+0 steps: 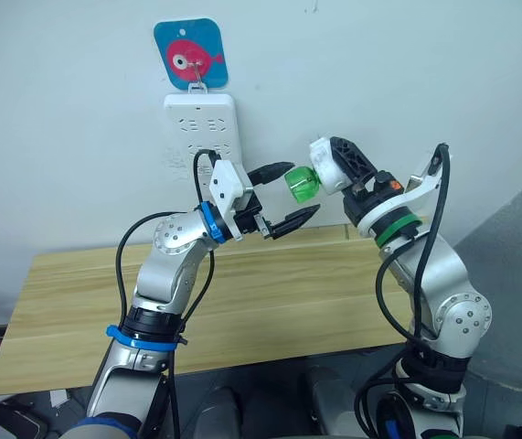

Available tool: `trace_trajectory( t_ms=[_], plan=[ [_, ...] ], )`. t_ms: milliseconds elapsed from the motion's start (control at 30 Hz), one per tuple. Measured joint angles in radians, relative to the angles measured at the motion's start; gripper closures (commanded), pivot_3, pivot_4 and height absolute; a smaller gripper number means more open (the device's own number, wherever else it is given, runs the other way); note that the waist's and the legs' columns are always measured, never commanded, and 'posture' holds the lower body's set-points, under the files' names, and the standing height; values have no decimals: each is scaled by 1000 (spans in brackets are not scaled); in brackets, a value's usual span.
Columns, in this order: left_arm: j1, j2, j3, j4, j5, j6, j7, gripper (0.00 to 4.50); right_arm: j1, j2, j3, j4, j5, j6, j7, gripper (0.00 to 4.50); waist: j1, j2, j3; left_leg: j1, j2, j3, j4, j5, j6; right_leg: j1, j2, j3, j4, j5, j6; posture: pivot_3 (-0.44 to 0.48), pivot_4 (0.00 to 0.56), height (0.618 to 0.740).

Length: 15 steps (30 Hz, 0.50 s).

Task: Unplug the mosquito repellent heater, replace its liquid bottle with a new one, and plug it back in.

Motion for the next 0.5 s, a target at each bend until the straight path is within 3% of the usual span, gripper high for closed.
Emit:
trace_trajectory(
  t_ms=[200,300,467,500],
  plan=[
    [0,-3,6,0,-22,-5,-2,0,11,-27,28,4,25,-52,-18,1529,0,0,0,0,0,0,0,0,0,0,0,0,0,0,0,-217,152,725],
    [0,-3,6,-1,-27,-3,-17,578,23,-40,43,5,42,-67,-19,1529,0,0,0,0,0,0,0,0,0,0,0,0,0,0,0,-217,150,725],
    [-4,0,1,-2,-36,20,-33,2187,30,-63,59,5,49,-90,-19,1529,0,0,0,0,0,0,0,0,0,0,0,0,0,0,0,-216,149,725],
    [-5,0,1,-1,-35,20,-34,2244,31,-68,63,5,53,-95,-19,1529,0,0,0,0,0,0,0,0,0,0,0,0,0,0,0,-216,150,725]
  ],
)
